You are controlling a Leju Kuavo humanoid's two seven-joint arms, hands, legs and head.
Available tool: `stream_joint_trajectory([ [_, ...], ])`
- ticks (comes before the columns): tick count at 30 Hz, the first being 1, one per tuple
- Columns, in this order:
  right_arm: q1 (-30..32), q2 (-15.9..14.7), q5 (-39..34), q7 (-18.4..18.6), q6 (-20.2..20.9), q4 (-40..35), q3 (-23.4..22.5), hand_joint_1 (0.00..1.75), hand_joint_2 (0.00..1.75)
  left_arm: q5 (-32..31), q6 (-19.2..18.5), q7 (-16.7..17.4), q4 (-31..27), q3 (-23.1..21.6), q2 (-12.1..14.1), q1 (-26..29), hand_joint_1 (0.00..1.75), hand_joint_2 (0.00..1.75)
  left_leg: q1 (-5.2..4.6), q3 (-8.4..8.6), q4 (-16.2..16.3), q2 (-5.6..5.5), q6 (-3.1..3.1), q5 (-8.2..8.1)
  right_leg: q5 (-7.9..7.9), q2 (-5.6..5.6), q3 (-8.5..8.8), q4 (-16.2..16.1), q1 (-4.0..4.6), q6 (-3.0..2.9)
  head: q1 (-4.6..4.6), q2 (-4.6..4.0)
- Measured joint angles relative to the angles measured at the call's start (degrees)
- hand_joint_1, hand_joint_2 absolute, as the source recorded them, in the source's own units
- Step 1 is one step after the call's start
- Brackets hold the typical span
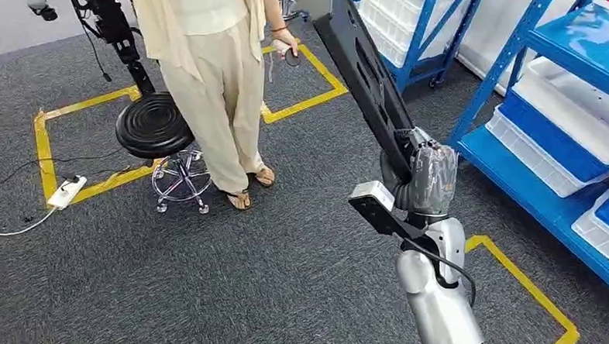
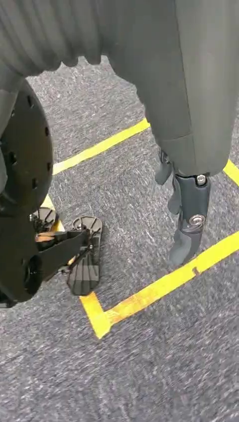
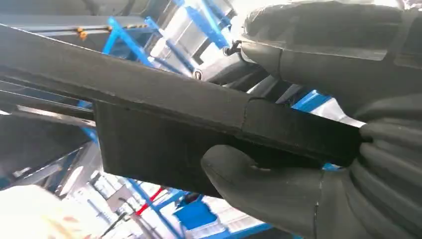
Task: Take the parts from the cabinet and place them on the table.
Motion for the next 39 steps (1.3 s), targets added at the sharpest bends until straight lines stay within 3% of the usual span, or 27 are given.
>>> stream_joint_trajectory([
  [2, -0.02, -0.09, 0.0, 0.0, -0.04, 0.06, 0.02, 1.75, 1.75, 0.0, 0.0, 0.0, 0.0, 0.0, -0.04, -0.03, 0.0, 1.75, 0.02, -0.05, -0.03, -0.81, 0.58, 0.18, -3.36, 2.95, -2.51, 6.17, -0.23, -0.71, 0.13, 0.0],
  [4, 0.47, -0.26, 0.04, 0.17, -0.07, 0.35, 0.07, 1.75, 1.75, 0.0, -0.02, 0.0, 0.0, 0.0, -0.04, -0.12, 0.0, 1.75, 0.01, -0.21, 0.0, -2.09, 0.64, 0.22, -6.76, 3.48, -7.12, 15.44, -0.37, -1.01, 0.28, 0.0],
  [5, 0.76, -0.31, 0.13, 0.17, -0.09, 0.53, 0.07, 1.75, 1.75, 0.0, -0.02, 0.0, 0.0, 0.02, -0.06, -0.07, 0.0, 1.75, 0.01, -0.25, 0.0, -2.77, 0.65, 0.25, -6.96, 3.58, -8.25, 17.47, -0.38, -0.66, 0.33, 0.0],
  [7, 0.92, -0.39, 0.37, 0.28, -0.11, 0.74, 0.13, 1.75, 1.75, 0.0, 0.0, 0.09, 0.0, 0.07, -0.07, 0.06, 0.0, 1.75, 0.01, -0.24, 0.04, -4.09, 0.57, 0.34, -4.54, 3.75, -6.3, 13.2, -0.39, 0.29, 0.46, 0.0],
  [9, 0.76, -0.42, 0.5, 0.35, -0.13, 0.76, 0.13, 1.75, 1.75, 0.0, 0.02, 0.15, 0.0, 0.09, -0.15, 0.07, 0.0, 1.75, 0.01, -0.14, 0.09, -5.37, 0.31, 0.48, -0.35, 5.53, -1.2, 2.66, -0.68, 1.06, 0.5, 0.0],
  [10, 0.63, -0.44, 0.52, 0.35, -0.13, 0.79, 0.13, 1.75, 1.75, 0.02, 0.02, 0.15, 0.0, 0.09, -0.17, 0.05, 0.0, 1.75, -0.25, -0.34, 0.18, -5.76, 0.02, 0.54, 0.29, 7.53, -0.01, -0.5, -0.77, 0.96, 0.55, 0.0],
  [11, 0.55, -0.39, 0.55, 0.33, -0.13, 0.79, 0.17, 1.75, 1.75, 0.07, 0.04, 0.17, 0.0, 0.11, -0.17, 0.03, 0.0, 1.75, -0.46, -0.52, 0.32, -6.33, -0.29, 0.46, 0.71, 6.87, 0.27, -0.73, -0.57, 0.33, 0.39, 0.0],
  [14, 0.4, -0.2, 0.72, 0.31, -0.13, 1.11, 0.33, 1.75, 1.75, 0.55, 0.26, 0.26, 0.0, 0.26, -0.17, 0.34, 0.0, 1.75, -0.18, -0.99, 0.17, -7.51, -1.15, 0.85, 0.99, 5.63, 0.2, -0.68, -0.51, -0.36, 0.44, 0.0],
  [15, 0.13, -0.06, 0.72, 0.31, -0.13, 1.25, 0.5, 1.75, 1.75, 0.63, 0.44, 0.28, 0.0, 0.46, -0.13, 0.46, 0.0, 1.75, 0.12, -1.27, 0.92, -6.02, -1.31, 0.35, 1.39, 5.03, 0.44, -1.09, -1.47, -0.99, 0.37, 0.0],
  [16, 0.0, 0.11, 0.74, 0.28, -0.13, 1.29, 0.72, 1.75, 1.75, 0.7, 0.5, 0.31, 0.0, 0.55, -0.13, 0.47, 0.0, 1.75, -0.23, -2.06, 2.68, -3.39, -1.56, -1.07, 1.35, 4.64, 0.54, -1.12, -1.31, -1.56, 0.26, 0.0],
  [17, -0.11, 0.13, 0.81, 0.22, -0.13, 1.31, 0.83, 1.75, 1.75, 0.79, 0.5, 0.31, 0.0, 0.55, -0.15, 0.41, 0.0, 1.75, -0.13, -3.94, 6.74, -2.03, -1.87, -3.54, 1.28, 4.05, 0.59, -1.12, -1.14, -2.03, -0.15, 0.0],
  [19, -0.11, 0.17, 0.81, 0.22, -0.13, 1.51, 0.96, 1.75, 1.75, 0.87, 0.52, 0.31, 0.0, 0.59, -0.15, 0.29, 0.0, 1.75, 0.23, -8.72, 16.21, -1.32, -2.35, -7.61, 1.14, 2.72, 0.61, -1.09, -0.9, -2.22, -0.13, 0.0],
  [20, -0.09, 0.22, 0.81, 0.22, -0.13, 1.66, 1.07, 1.75, 1.75, 0.87, 0.52, 0.31, 0.0, 0.59, -0.17, 0.31, 0.0, 1.75, 0.41, -10.1, 18.76, -1.24, -2.53, -8.1, 1.09, 2.11, 0.62, -1.09, -0.85, -2.25, -0.18, 0.0],
  [21, -0.11, 0.24, 0.81, 0.2, -0.13, 1.79, 1.18, 1.75, 1.75, 1.05, 0.55, 0.33, 0.0, 0.68, -0.17, 0.33, 0.0, 1.75, 0.58, -10.15, 18.62, -1.18, -2.62, -7.33, 1.03, 1.57, 0.65, -1.09, -0.85, -2.28, -0.11, 0.0],
  [23, -0.33, 0.28, 0.68, -0.02, -0.13, 2.03, 1.44, 1.75, 1.75, 1.14, 0.7, 0.33, 0.0, 1.07, -0.15, 0.36, 0.0, 1.75, 0.82, -6.71, 11.71, -0.43, -2.72, -3.25, 0.78, 0.57, 0.81, -1.07, -0.86, -2.11, -0.15, 0.0],
  [24, -0.68, 0.33, 0.46, -0.22, -0.11, 2.25, 1.62, 1.75, 1.75, 1.25, 0.87, 0.33, 0.0, 1.31, -0.15, 0.34, 0.0, 1.75, 0.86, -3.77, 6.41, 0.87, -2.63, -0.99, 0.61, 0.14, 0.98, -1.05, -0.87, -1.92, -0.18, 0.0],
  [25, -1.12, 0.46, 0.26, -0.41, -0.09, 2.51, 1.81, 1.75, 1.75, 1.53, 1.05, 0.33, 0.0, 1.51, -0.15, 0.31, 0.0, 1.75, 0.7, -1.27, 2.32, 3.65, -2.28, 0.08, 0.39, -0.17, 1.17, -1.07, -0.59, -1.58, -0.2, 0.0],
  [26, -1.53, 0.57, 0.04, -0.55, -0.09, 2.67, 1.95, 1.75, 1.75, 1.77, 1.14, 0.33, -0.02, 1.57, -0.13, 0.2, 0.0, 1.75, 0.22, -0.83, 1.13, 3.83, -2.25, -0.22, 0.04, -0.46, 1.05, -0.72, 0.15, -1.08, -0.26, 0.0],
  [29, -3.02, 0.96, -0.39, -0.85, -0.09, 3.61, 2.84, 1.75, 1.75, 1.92, 1.36, 0.33, 0.0, 1.99, -0.11, 0.19, 0.0, 1.75, -0.28, -1.32, 1.11, 1.86, -1.53, -0.08, 0.04, -2.08, 1.27, -1.22, 0.19, -0.39, 0.24, 0.0],
  [30, -3.42, 1.14, -0.44, -0.85, -0.09, 3.8, 3.06, 1.75, 1.75, 1.9, 1.42, 0.33, -0.02, 2.19, -0.11, 0.19, 0.0, 1.75, 0.09, -0.88, 0.42, 1.21, -0.83, 0.41, -0.5, -1.94, 1.4, -0.86, 0.43, 0.19, 0.2, 0.0],
  [31, -3.7, 1.11, -0.44, -0.87, -0.09, 3.96, 3.1, 1.75, 1.75, 1.9, 1.46, 0.28, 0.0, 2.34, -0.22, 0.21, 0.0, 1.75, 0.1, -0.73, 0.24, 0.69, -0.56, 0.5, -1.42, 0.64, 0.69, 0.58, -0.03, 0.15, 0.33, 0.0],
  [32, -3.87, 1.09, -0.44, -0.92, -0.11, 4.04, 3.15, 1.75, 1.75, 1.88, 1.55, 0.28, 0.0, 2.43, -0.2, 0.16, 0.0, 1.75, 0.14, -0.75, 0.26, 0.17, -0.24, 0.48, -3.11, 2.21, -0.67, 3.81, -0.05, -0.32, 0.26, 0.0],
  [34, -3.83, 0.96, -0.48, -0.9, -0.13, 4.35, 3.26, 1.75, 1.75, 1.81, 1.55, 0.26, -0.02, 2.47, -0.2, 0.01, 0.0, 1.75, 0.1, -0.8, 0.28, -1.24, 0.09, 0.54, -6.56, 3.3, -5.38, 13.15, -0.36, -0.86, 0.44, 0.0],
  [35, -3.73, 0.92, -0.46, -0.87, -0.13, 4.5, 3.3, 1.75, 1.75, 1.81, 1.53, 0.26, -0.02, 2.47, -0.2, 0.02, 0.0, 1.75, 0.09, -0.8, 0.29, -2.08, 0.09, 0.55, -7.3, 3.48, -7.43, 16.64, -0.38, -0.66, 0.52, 0.0],
  [36, -3.65, 0.87, -0.28, -0.83, -0.15, 4.57, 3.39, 1.75, 1.75, 1.81, 1.51, 0.26, -0.02, 2.49, -0.2, 0.05, 0.0, 1.75, 0.08, -0.8, 0.3, -2.93, 0.09, 0.55, -6.87, 3.65, -8.17, 17.18, -0.38, -0.23, 0.48, 0.0],
  [37, -3.65, 0.76, -0.15, -0.55, -0.17, 4.57, 3.39, 1.75, 1.75, 1.81, 1.51, 0.26, -0.02, 2.49, -0.22, 0.07, 0.0, 1.75, 0.08, -0.78, 0.32, -3.69, 0.09, 0.56, -5.37, 3.77, -7.45, 14.91, -0.39, 0.31, 0.52, 0.0],
  [39, -3.77, 0.76, 0.09, -0.26, -0.17, 4.57, 3.41, 1.75, 1.75, 1.81, 1.49, 0.26, -0.02, 2.51, -0.33, 0.11, 0.0, 1.75, 0.09, -0.57, 0.38, -5.03, 0.0, 0.56, -0.58, 4.5, -2.99, 4.77, -0.61, 1.4, 0.61, 0.0],
])
